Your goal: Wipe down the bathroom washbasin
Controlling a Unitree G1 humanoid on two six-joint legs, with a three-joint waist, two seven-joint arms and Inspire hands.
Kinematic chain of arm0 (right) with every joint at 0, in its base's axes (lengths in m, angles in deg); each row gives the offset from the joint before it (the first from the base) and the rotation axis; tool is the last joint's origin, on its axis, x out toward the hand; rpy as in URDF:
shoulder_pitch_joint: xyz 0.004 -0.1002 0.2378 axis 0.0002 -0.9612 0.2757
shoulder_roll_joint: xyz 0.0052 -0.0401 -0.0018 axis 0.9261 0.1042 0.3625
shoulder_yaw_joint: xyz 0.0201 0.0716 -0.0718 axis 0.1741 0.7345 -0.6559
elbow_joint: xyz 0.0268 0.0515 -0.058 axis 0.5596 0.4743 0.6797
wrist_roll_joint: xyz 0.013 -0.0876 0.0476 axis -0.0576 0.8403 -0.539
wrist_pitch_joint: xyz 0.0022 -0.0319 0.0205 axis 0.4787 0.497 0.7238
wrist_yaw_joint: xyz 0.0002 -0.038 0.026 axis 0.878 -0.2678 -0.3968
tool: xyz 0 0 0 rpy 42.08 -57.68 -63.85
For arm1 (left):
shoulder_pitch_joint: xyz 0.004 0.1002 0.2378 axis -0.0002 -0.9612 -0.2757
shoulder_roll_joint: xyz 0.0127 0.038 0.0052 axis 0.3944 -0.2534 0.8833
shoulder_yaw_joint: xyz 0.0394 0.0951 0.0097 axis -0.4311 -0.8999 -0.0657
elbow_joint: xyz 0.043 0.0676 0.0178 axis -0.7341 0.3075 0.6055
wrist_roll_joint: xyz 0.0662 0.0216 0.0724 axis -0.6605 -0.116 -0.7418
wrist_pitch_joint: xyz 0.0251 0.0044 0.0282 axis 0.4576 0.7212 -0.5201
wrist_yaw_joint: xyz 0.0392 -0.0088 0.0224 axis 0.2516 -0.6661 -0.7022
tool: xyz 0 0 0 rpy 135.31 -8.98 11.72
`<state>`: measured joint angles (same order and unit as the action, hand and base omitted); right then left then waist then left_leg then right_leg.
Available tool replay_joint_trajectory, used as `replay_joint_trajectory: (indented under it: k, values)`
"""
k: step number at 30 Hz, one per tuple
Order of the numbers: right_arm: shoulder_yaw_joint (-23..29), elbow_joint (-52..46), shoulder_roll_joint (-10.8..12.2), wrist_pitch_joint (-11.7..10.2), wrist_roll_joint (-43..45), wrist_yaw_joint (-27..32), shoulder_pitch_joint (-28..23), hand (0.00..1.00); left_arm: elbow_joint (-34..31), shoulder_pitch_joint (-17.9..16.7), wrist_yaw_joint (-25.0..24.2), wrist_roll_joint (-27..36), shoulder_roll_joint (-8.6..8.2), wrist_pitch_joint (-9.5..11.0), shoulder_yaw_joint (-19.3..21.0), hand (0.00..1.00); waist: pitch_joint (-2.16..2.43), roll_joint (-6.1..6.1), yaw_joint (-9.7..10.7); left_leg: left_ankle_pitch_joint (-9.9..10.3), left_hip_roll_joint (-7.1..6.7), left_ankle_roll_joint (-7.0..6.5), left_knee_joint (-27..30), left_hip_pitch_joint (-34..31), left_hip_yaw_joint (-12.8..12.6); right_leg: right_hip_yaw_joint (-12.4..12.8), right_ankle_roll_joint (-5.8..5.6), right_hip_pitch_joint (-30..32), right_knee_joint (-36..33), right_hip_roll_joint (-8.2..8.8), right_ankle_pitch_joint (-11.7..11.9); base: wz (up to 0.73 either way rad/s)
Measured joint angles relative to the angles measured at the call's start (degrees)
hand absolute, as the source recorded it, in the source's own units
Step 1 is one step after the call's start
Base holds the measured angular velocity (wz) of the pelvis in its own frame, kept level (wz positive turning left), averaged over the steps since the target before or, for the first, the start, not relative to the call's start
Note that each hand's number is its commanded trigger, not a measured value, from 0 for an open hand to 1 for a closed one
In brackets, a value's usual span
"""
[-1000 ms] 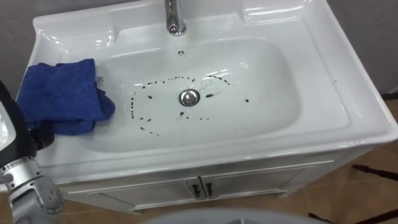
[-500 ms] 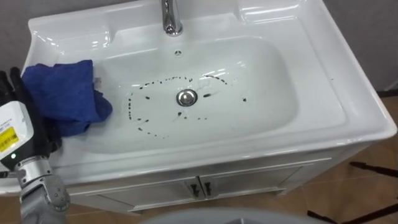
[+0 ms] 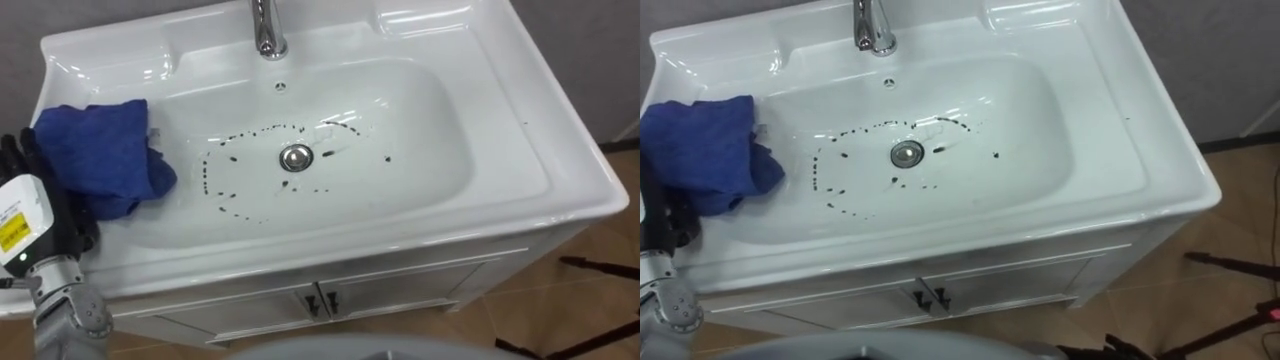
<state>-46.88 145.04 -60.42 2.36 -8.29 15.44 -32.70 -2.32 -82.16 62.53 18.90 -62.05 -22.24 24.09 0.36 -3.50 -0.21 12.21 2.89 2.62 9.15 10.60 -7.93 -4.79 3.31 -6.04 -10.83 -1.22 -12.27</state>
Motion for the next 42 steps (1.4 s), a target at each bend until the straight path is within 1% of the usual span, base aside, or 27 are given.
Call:
replay_joint_trajectory:
  k: [5,8,9,10,11,12,13,14,15,17,19,21,25,28,30,31,33,34,35,36,37,38,39,40,41,42]
  values:
    - [0.0,0.2,-0.2,0.0,0.1,0.0,0.2,0.0,-0.2,0.7,-1.8,-0.2,0.77,-0.4,0.0,0.0,-0.1,-0.26,0.0,0.0,0.02,0.0,0.0,0.0,-0.1,0.0,-0.02,0.0,0.0,0.0,0.1,-0.01]
    - [0.0,0.6,-0.3,0.0,0.4,0.0,0.6,0.0,-0.2,2.4,-3.1,-1.3,1.74,-0.6,0.0,0.0,-0.15,-0.32,0.0,0.0,0.02,0.0,0.0,-0.1,-0.1,0.0,-0.04,0.0,0.0,0.0,0.2,0.02]
    - [0.0,0.6,-0.4,0.0,0.4,0.0,0.8,0.0,-0.6,2.9,-3.5,-1.8,2.11,-0.9,0.0,0.0,-0.31,-0.63,0.0,0.0,0.02,0.0,0.0,-0.1,-0.1,0.0,-0.06,0.0,0.1,-0.01,0.2,0.0]
    - [0.0,0.6,-0.4,0.0,0.4,0.1,0.9,0.0,-1.0,3.0,-3.8,-1.9,2.35,-1.1,-0.1,0.0,-0.31,-0.61,0.1,0.0,0.02,0.0,0.0,-0.1,-0.1,0.0,-0.07,0.1,0.1,-0.01,0.2,0.0]
    - [-0.1,0.6,-0.5,0.0,0.4,0.3,1.0,0.0,-2.0,3.4,-4.2,-2.4,2.94,-1.4,-0.1,0.0,-0.38,-0.66,0.1,0.0,0.02,0.0,0.0,-0.2,-0.1,0.1,-0.1,0.1,0.1,-0.01,0.3,-0.03]
    - [-0.1,0.5,-0.5,0.0,0.4,0.3,1.0,0.0,-3.2,3.7,-4.6,-2.6,3.59,-1.5,-0.1,0.0,-0.34,-1.11,0.1,0.0,0.02,0.0,0.0,-0.3,-0.2,0.1,-0.11,0.2,0.2,-0.01,0.3,-0.04]
    - [-0.1,0.5,-0.5,0.0,0.4,0.3,1.1,0.0,-3.8,3.9,-4.9,-2.7,3.99,-1.5,-0.2,0.0,-0.44,-0.93,0.1,0.0,0.01,0.0,0.0,-0.3,-0.2,0.1,-0.12,0.3,0.2,0.0,0.3,-0.05]
    - [-0.1,0.5,-0.6,0.0,0.3,0.3,1.1,0.0,-4.6,4.4,-5.6,-2.7,4.89,-1.6,-0.2,0.0,-0.42,-1.28,0.1,0.0,0.0,0.0,0.0,-0.2,-0.4,0.1,-0.15,0.3,0.2,0.01,0.4,-0.05]
    - [-0.1,0.4,-0.6,0.0,0.4,0.2,1.2,0.0,-5.3,5.0,-6.3,-2.9,5.69,-1.8,-0.2,0.0,-0.5,-1.27,0.1,0.0,0.0,0.0,0.0,-0.3,-0.7,0.0,-0.17,0.3,0.2,0.05,0.4,-0.04]
    - [-0.1,0.4,-0.8,0.0,0.5,-0.2,1.4,0.0,-6.9,5.3,-8.0,-3.8,6.22,-2.3,-0.3,0.0,-0.58,-1.47,0.4,0.0,-0.05,0.0,0.0,-0.5,-0.9,0.0,-0.22,0.5,0.2,0.08,0.4,0.0]
    - [-0.1,0.4,-0.9,0.0,0.6,-0.4,1.7,0.0,-8.2,5.4,-9.8,-4.0,6.25,-2.9,-0.4,0.0,-0.57,-1.51,1.0,0.0,-0.1,0.0,0.0,-0.7,-0.9,0.0,-0.24,0.6,0.1,0.07,0.5,0.02]
    - [-0.2,0.4,-0.9,0.0,0.7,-0.5,2.0,0.0,-9.3,5.7,-12.5,-3.9,6.79,-3.5,-1.3,0.0,-0.57,-1.51,1.5,0.0,-0.08,0.0,0.0,-1.0,-0.9,0.0,-0.24,0.9,0.1,0.06,0.5,0.0]
    - [-0.2,0.4,-1.0,0.0,0.7,-0.5,2.2,0.0,-11.1,5.9,-16.3,-3.8,7.24,-3.9,-1.8,0.0,-0.57,-1.63,1.9,0.0,-0.01,0.0,0.0,-1.1,-1.4,0.1,-0.23,1.0,0.2,0.05,0.5,-0.05]
    - [-0.2,1.0,-1.2,0.0,0.7,-0.9,2.8,0.0,-11.7,7.1,-19.7,-3.4,7.62,-4.9,-2.6,0.0,-0.63,-1.85,2.0,0.0,-0.01,0.0,0.0,-1.1,-1.4,0.3,-0.23,1.1,0.2,0.02,0.5,-0.04]
    - [-0.3,2.5,-1.5,0.1,0.7,-0.9,3.8,0.0,-11.8,8.4,-22.9,-3.3,8.16,-6.1,-4.1,0.0,-0.63,-2.03,1.9,0.0,0.0,0.0,0.0,-0.9,-1.5,0.5,-0.22,1.0,0.1,0.01,0.5,-0.05]
    - [-0.7,2.5,-1.7,0.2,0.7,-0.9,3.9,0.0,-11.7,8.7,-24.0,-3.3,8.25,-6.3,-4.6,0.0,-0.65,-2.09,1.9,0.0,0.0,0.0,0.0,-0.9,-1.6,0.5,-0.22,1.0,0.0,0.01,0.5,-0.07]
    - [-1.4,2.3,-2.0,1.2,0.7,-1.0,4.2,0.0,-11.7,9.4,-29.2,-3.3,8.3,-7.8,-6.1,0.0,-0.67,-2.13,1.9,0.0,0.06,0.0,0.0,-0.8,-2.4,0.8,-0.21,1.2,0.0,-0.02,0.5,-0.09]
    - [-1.4,2.3,-2.0,1.3,0.7,-1.0,4.4,0.0,-11.7,9.4,-30.6,-3.3,8.32,-8.2,-6.5,0.0,-0.66,-2.15,1.9,0.0,0.07,0.0,0.0,-0.8,-2.5,0.8,-0.21,1.2,0.0,-0.03,0.5,-0.07]
    - [-1.4,2.3,-2.0,1.4,0.8,-1.2,4.4,0.0,-11.7,9.5,-33.4,-3.3,8.32,-8.8,-7.1,0.0,-0.61,-2.23,2.0,0.0,0.11,0.0,0.1,-0.8,-2.8,0.9,-0.21,1.3,0.0,-0.05,0.5,-0.05]
    - [-1.4,2.3,-2.0,1.5,0.8,-1.5,4.4,0.0,-11.4,9.5,-35.9,-3.3,8.32,-9.4,-7.9,0.0,-0.7,-2.09,2.2,0.0,0.18,0.0,0.1,-0.8,-3.0,0.9,-0.19,1.3,0.0,-0.1,0.5,-0.05]
    - [-1.3,2.3,-2.0,1.6,0.8,-1.6,4.4,0.0,-11.0,9.4,-37.3,-3.3,8.32,-9.4,-8.0,0.0,-0.69,-2.11,2.2,0.0,0.21,0.0,0.1,-0.8,-3.0,0.9,-0.19,1.3,-0.1,-0.14,0.5,-0.07]
    - [-1.3,2.3,-2.0,1.7,0.8,-1.6,4.5,0.0,-10.5,9.5,-40.0,-3.2,8.32,-9.7,-8.0,0.0,-0.59,-2.25,2.2,0.0,0.28,0.0,0.1,-0.7,-3.1,0.9,-0.15,1.3,0.0,-0.2,0.5,-0.07]
    - [-1.3,2.4,-2.0,2.1,1.1,-1.6,4.6,0.0,-9.7,9.6,-42.5,-2.3,8.36,-10.3,-8.0,0.0,-0.69,-2.05,2.3,0.0,0.34,0.0,0.1,-0.7,-3.1,0.8,-0.13,1.3,0.0,-0.26,0.6,-0.08]
    - [-1.2,2.5,-2.0,2.3,1.3,-1.6,4.7,0.0,-9.1,9.8,-43.7,-2.2,8.41,-10.6,-8.0,0.0,-0.7,-2.03,2.3,0.0,0.36,0.0,0.1,-0.6,-3.1,0.8,-0.12,1.3,0.0,-0.27,0.6,-0.05]
    - [-1.0,2.5,-2.1,2.7,2.3,-1.5,4.8,0.0,-7.9,10.5,-45.3,-2.2,8.7,-10.8,-7.9,0.0,-0.68,-2.01,2.3,0.0,0.37,0.0,0.1,-0.6,-3.0,0.8,-0.11,1.2,0.0,-0.28,0.6,0.0]
    - [-0.6,2.5,-2.2,3.2,3.2,-1.4,5.0,0.0,-7.2,11.6,-47.5,-2.2,9.45,-11.1,-7.9,0.0,-0.57,-2.03,2.3,0.0,0.38,0.0,0.1,-0.5,-3.0,0.9,-0.1,1.2,0.0,-0.29,0.6,0.0]
